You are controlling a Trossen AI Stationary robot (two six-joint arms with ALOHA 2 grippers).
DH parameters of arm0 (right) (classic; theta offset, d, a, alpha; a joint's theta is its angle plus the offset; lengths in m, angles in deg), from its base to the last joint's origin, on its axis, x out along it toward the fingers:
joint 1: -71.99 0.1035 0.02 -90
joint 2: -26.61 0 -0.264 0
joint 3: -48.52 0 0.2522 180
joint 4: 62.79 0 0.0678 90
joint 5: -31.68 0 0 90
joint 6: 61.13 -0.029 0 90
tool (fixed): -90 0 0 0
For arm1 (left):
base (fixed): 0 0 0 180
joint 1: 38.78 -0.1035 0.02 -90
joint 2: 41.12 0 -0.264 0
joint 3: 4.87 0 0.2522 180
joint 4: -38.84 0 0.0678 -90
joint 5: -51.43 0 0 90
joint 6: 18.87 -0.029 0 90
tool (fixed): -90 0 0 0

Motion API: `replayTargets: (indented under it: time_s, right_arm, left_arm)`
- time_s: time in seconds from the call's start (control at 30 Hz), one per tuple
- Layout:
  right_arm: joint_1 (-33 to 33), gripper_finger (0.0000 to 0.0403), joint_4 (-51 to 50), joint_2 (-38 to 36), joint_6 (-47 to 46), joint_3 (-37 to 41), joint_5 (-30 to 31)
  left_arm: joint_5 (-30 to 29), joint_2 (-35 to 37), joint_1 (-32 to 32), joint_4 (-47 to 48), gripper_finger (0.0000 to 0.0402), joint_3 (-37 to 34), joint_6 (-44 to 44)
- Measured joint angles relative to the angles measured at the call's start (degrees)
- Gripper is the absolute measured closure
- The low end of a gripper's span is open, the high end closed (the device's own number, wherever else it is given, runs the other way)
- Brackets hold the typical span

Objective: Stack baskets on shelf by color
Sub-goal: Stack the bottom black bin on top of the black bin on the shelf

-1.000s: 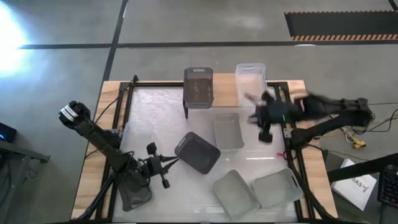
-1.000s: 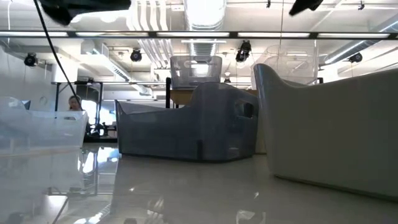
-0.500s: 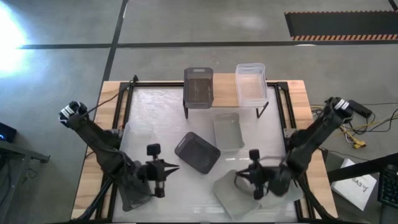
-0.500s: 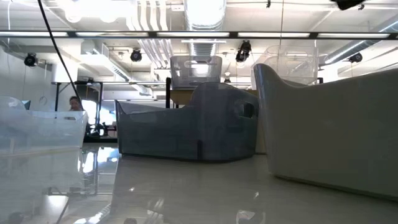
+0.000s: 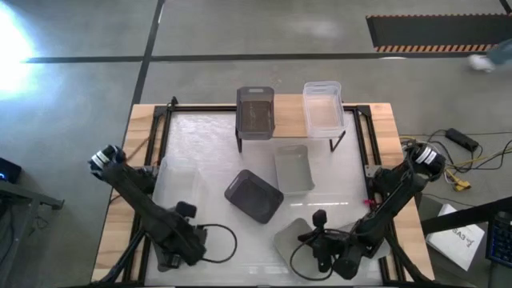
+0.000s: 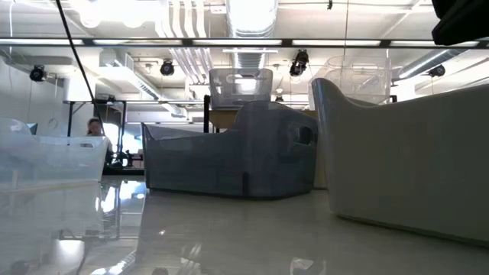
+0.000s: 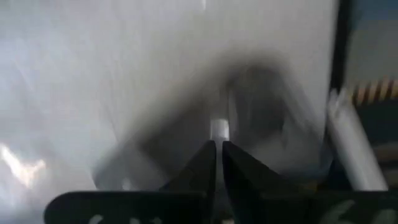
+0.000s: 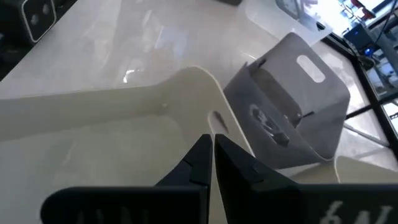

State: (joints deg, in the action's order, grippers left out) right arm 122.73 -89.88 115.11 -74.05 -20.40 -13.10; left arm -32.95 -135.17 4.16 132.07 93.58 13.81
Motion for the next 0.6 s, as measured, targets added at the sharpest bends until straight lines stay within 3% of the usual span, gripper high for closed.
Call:
replayTargets:
  time_s: [0.2,0.43,0.6]
  right_arm:
    - [-0.12,0.0392,-0.09,1.19,0.99,-1.59,0.31]
    - [-0.13,0.0392,-0.07,0.69,0.97,-1.79,0.39]
    - [-0.13,0.0392,-0.07,0.69,0.95,-1.79,0.38]
  left_arm:
    - [9.42,-6.99,-0.02,7.51,0.0364,-0.2,-8.56]
    - [7.09,-8.73,-1.68,6.96,0.0269,0.17,-17.57]
    - [2.89,-8.54,-2.36,4.38,0.0222,0.17,-24.09]
